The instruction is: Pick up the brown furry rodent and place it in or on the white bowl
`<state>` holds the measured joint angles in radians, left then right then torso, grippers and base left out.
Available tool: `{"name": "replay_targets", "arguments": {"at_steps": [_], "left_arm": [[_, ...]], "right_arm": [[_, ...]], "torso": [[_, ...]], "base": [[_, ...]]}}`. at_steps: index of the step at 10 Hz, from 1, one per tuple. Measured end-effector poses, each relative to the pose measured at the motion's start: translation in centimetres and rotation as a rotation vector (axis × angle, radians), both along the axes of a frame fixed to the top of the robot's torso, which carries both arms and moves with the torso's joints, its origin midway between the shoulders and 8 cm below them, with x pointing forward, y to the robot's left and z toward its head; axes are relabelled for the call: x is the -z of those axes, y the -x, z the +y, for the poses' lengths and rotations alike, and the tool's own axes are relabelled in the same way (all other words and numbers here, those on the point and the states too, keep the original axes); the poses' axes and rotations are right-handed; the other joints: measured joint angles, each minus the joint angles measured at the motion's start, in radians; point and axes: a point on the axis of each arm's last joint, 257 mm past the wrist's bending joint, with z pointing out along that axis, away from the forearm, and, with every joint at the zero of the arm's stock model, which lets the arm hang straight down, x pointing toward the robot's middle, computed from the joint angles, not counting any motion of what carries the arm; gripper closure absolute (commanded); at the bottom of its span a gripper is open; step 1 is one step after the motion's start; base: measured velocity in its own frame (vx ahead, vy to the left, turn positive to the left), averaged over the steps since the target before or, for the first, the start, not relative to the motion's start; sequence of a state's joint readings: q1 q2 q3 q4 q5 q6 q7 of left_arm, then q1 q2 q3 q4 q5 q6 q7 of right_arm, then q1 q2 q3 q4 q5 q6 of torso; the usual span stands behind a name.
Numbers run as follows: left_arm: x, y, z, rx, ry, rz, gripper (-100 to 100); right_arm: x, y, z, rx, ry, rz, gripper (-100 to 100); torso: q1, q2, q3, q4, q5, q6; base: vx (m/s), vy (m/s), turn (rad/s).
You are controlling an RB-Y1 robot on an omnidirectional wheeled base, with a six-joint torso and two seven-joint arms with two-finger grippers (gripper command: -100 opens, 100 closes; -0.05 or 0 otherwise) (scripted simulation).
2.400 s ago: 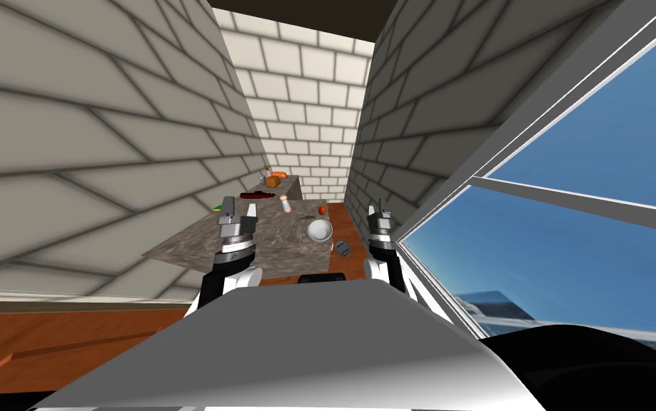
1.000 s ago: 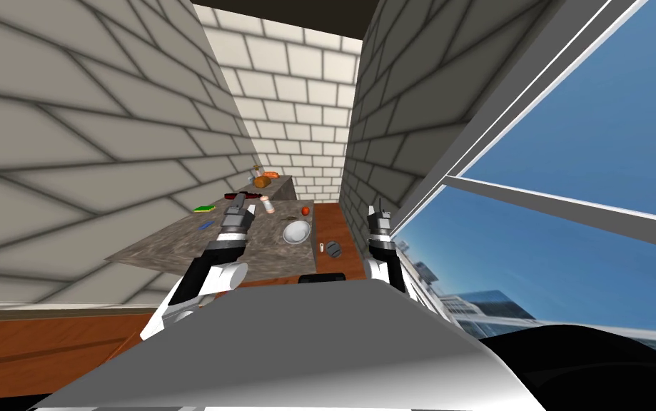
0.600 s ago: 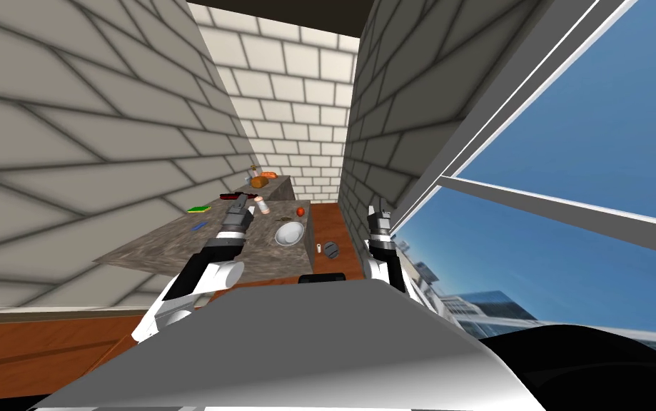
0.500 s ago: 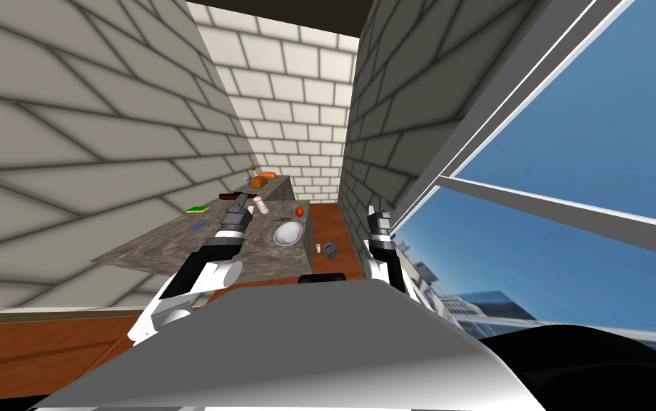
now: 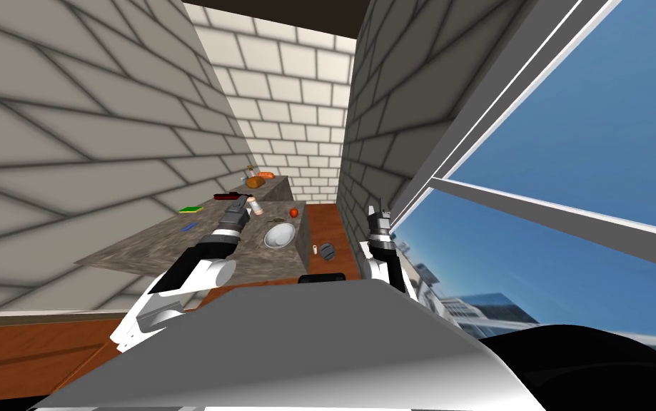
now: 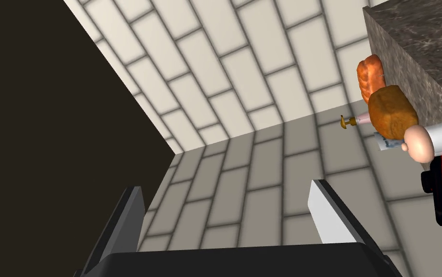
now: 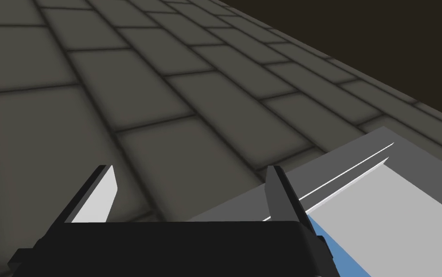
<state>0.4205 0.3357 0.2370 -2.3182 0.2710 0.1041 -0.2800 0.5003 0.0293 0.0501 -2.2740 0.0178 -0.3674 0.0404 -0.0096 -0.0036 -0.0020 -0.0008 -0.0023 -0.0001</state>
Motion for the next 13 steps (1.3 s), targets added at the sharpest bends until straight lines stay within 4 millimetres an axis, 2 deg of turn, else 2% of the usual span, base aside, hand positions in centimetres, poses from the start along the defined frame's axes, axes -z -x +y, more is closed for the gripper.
{"name": "replay_targets", "arguments": {"at_steps": [6,10,13], "left_arm": [[2.7,-0.9,2.5,-0.051,-0.026,0.143,-100],[4.2,-0.8,4.3,-0.086,-0.039,0.239,-100],[5.2,-0.9,4.8,-0.094,-0.036,0.271,-100]], "right_arm": [[0.0,0.0,0.0,0.0,0.0,0.0,0],[0.0,0.0,0.0,0.0,0.0,0.0,0],[0.0,0.0,0.0,0.0,0.0,0.0,0]], "torso": [[0.006,0.001,0.001,0.0,0.001,0.0],[0.008,0.002,0.001,0.0,0.002,0.0],[0.01,0.004,0.002,0.001,0.002,0.0]], "base": [[0.033,-0.075,0.043],[0.016,-0.032,0.054],[-0.001,-0.011,-0.02]]}}
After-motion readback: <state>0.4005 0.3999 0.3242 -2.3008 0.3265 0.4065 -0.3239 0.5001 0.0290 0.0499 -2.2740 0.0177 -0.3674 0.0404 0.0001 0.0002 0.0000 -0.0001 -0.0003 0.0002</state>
